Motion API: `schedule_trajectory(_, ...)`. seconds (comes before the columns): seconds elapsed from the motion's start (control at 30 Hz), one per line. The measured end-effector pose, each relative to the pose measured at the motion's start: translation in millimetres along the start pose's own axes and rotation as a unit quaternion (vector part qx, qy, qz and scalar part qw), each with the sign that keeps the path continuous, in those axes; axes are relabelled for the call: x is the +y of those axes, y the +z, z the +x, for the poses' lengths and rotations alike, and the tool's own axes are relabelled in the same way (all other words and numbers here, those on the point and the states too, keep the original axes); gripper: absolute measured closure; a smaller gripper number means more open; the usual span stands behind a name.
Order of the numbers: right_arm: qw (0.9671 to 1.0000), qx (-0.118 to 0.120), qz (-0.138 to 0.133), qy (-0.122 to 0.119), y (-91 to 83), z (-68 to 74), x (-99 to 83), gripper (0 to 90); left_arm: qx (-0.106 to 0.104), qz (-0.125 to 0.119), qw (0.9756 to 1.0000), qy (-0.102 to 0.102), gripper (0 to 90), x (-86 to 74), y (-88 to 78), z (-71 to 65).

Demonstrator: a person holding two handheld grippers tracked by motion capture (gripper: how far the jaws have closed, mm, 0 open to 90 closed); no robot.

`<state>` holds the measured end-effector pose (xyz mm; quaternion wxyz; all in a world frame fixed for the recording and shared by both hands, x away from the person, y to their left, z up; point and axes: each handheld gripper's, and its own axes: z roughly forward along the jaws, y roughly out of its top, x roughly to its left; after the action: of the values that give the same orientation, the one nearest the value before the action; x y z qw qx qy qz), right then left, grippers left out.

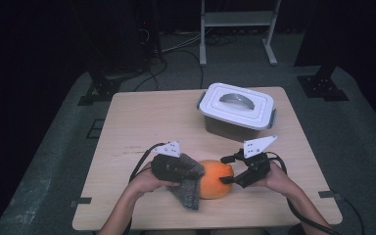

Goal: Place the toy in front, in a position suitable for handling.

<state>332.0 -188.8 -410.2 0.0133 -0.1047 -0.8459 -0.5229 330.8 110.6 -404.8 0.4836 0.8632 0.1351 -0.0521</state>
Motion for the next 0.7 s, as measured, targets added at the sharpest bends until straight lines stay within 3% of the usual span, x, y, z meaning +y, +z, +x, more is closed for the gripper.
schedule_trajectory(0.17, 0.9998, -0.008, 0.017, 0.002, 5.3, 0.2, 2.6, 39.8, -0.001, -0.001, 1.0000, 0.009, 71.4, 3.4, -1.3, -4.6)
schedule_trajectory(0.27, 1.0000, 0.007, 0.006, 0.002, 7.3, 1.3, -5.4, 44.5, 0.006, -0.007, 0.9999, 0.012, 71.4, 7.4, -8.1, -3.8)
schedule_trajectory(0.33, 0.9995, 0.032, 0.004, -0.008, 8.7, 5.7, -11.5, 46.5, 0.014, -0.011, 0.9998, 0.012, 71.3, 11.2, -12.1, -2.5)
schedule_trajectory(0.43, 0.9989, 0.044, 0.007, -0.017, 9.0, 9.8, -15.3, 46.6, 0.013, -0.006, 0.9998, 0.014, 71.2, 13.1, -12.0, -1.9)
schedule_trajectory(0.47, 0.9987, 0.045, 0.012, -0.019, 6.7, 13.2, -16.3, 45.0, 0.007, 0.008, 0.9998, 0.017, 71.2, 11.7, -6.5, -3.6)
schedule_trajectory(0.57, 0.9987, 0.044, 0.015, -0.019, 3.1, 14.8, -14.6, 40.9, -0.005, 0.013, 0.9998, 0.016, 70.9, 7.3, 1.1, -6.3)
schedule_trajectory(0.63, 0.9996, 0.025, 0.005, -0.007, -3.2, 14.4, -11.8, 30.0, -0.028, 0.018, 0.9994, 0.013, 70.9, 1.0, 6.6, -10.2)
schedule_trajectory(0.7, 0.9998, 0.014, 0.007, 0.010, -3.2, 11.8, -13.1, 26.5, -0.033, 0.025, 0.9990, 0.015, 70.9, -0.2, 6.5, -13.5)
